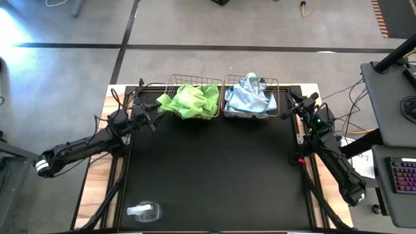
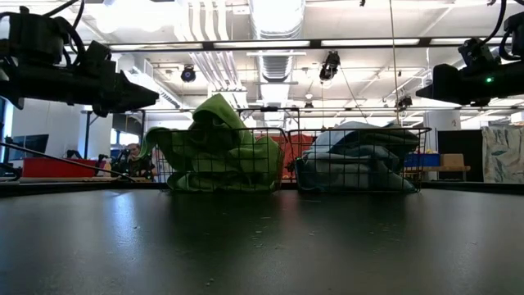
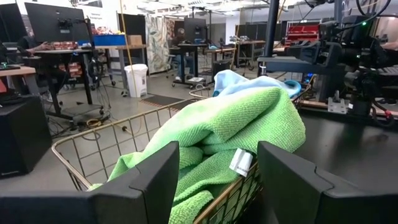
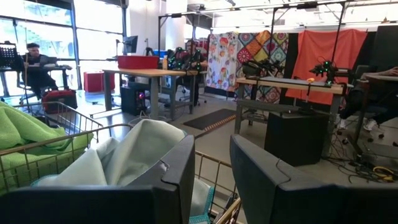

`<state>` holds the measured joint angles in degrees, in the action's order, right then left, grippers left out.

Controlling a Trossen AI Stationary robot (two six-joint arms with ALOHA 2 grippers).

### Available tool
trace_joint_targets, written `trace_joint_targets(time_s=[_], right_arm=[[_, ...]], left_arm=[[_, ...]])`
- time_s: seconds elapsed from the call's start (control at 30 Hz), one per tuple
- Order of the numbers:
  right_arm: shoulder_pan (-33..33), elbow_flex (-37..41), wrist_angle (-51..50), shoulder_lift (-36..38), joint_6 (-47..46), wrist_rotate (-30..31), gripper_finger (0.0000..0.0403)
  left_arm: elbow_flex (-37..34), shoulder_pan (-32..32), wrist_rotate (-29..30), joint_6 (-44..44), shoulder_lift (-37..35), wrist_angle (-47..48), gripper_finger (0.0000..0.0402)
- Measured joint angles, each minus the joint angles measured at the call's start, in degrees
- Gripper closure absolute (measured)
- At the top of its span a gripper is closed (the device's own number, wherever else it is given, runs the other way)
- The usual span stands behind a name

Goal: Sort microfiber towel by color & place in baskets
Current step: Return to Home Position

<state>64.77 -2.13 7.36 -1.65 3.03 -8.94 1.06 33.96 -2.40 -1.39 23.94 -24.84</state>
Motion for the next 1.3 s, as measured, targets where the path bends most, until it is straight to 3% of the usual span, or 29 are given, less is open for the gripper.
trace_joint_targets(time_s=[1.3], right_arm=[[0.0,0.0,0.0,0.0,0.0,0.0,0.0307]], left_arm=[[0.0,0.0,0.0,0.0,4.1,0.0,0.0201]])
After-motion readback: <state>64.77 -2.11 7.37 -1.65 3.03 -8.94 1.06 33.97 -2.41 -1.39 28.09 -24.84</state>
